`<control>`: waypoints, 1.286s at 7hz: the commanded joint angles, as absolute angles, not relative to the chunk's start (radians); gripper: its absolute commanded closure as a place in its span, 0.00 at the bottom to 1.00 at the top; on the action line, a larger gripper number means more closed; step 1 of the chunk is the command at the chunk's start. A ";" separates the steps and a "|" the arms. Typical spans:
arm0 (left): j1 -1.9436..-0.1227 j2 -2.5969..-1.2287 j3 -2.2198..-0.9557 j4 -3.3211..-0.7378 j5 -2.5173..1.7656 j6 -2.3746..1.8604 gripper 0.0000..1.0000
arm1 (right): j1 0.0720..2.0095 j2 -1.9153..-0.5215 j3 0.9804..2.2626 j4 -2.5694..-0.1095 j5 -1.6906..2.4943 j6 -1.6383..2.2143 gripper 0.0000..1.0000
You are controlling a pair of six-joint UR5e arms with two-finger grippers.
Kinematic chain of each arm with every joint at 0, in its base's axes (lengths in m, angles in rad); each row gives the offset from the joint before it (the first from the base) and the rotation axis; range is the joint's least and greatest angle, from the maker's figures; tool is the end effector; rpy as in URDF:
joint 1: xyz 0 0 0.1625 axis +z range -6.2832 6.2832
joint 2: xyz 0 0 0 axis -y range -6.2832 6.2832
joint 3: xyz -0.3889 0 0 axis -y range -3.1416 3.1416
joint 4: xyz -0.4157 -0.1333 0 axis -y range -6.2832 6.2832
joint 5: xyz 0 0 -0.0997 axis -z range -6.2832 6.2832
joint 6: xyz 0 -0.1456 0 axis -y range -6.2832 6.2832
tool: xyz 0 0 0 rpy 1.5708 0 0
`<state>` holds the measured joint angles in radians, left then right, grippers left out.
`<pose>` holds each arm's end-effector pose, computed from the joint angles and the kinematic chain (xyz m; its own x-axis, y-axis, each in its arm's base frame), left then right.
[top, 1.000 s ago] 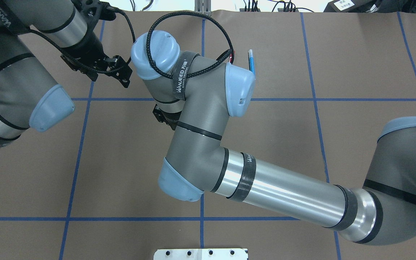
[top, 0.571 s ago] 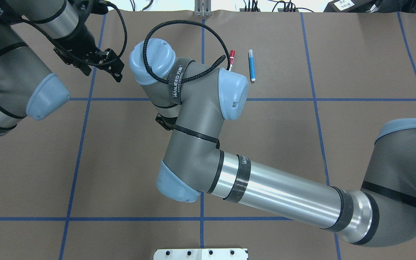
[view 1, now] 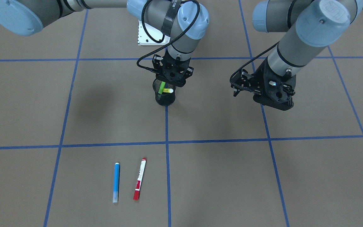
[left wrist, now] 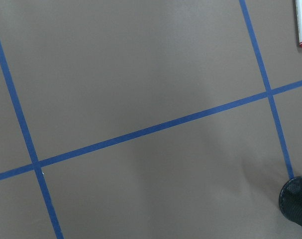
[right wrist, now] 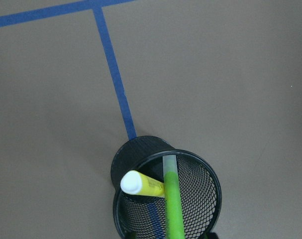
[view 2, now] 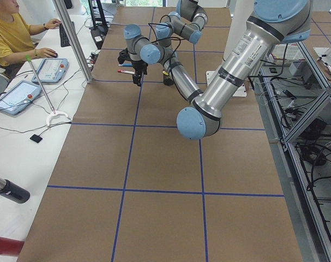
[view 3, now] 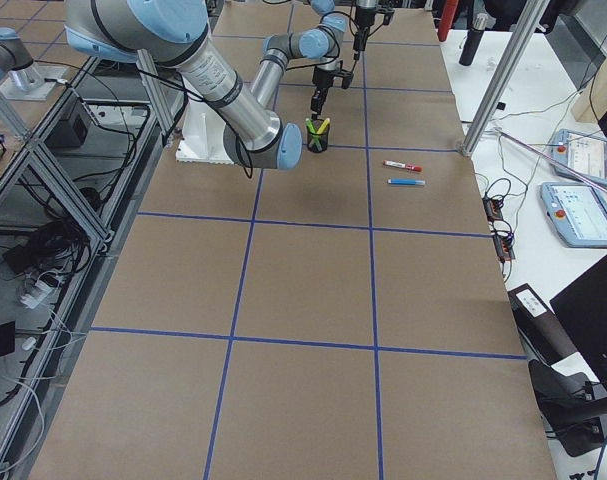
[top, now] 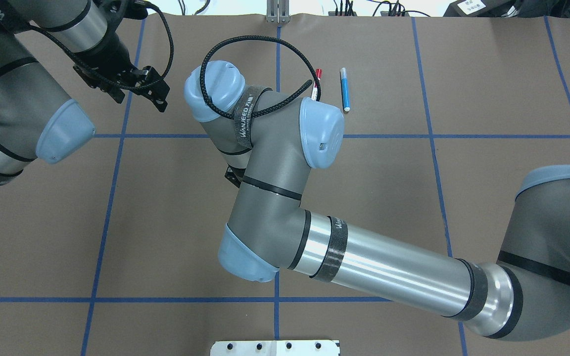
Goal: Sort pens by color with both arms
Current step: 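Lower the right gripper into the cup and grasp the green highlighter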
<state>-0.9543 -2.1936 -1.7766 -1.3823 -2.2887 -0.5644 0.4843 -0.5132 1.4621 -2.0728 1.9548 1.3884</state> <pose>0.3471 -0.5547 0.2004 0.5753 0.2888 -0.7653 -0.1846 0.9573 0.2224 -0.6087 -0.4092 0.0942 0.8372 0.2504 0.4863 -0.1388 0.9572 -0.2538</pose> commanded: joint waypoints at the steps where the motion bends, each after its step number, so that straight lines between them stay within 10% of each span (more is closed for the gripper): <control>1: -0.954 -2.194 -1.778 -1.384 -2.289 -0.565 0.01 | 0.473 -0.526 1.463 -2.068 1.959 1.365 0.51; 5: -0.954 -2.194 -1.779 -1.384 -2.289 -0.566 0.01 | 0.454 -0.535 1.463 -2.068 1.960 1.333 0.56; 8: -0.954 -2.194 -1.779 -1.384 -2.289 -0.566 0.01 | 0.454 -0.532 1.468 -2.068 1.960 1.333 1.00; 9: -0.954 -2.194 -1.779 -1.384 -2.289 -0.566 0.01 | 0.454 -0.540 1.479 -2.068 1.960 1.333 1.00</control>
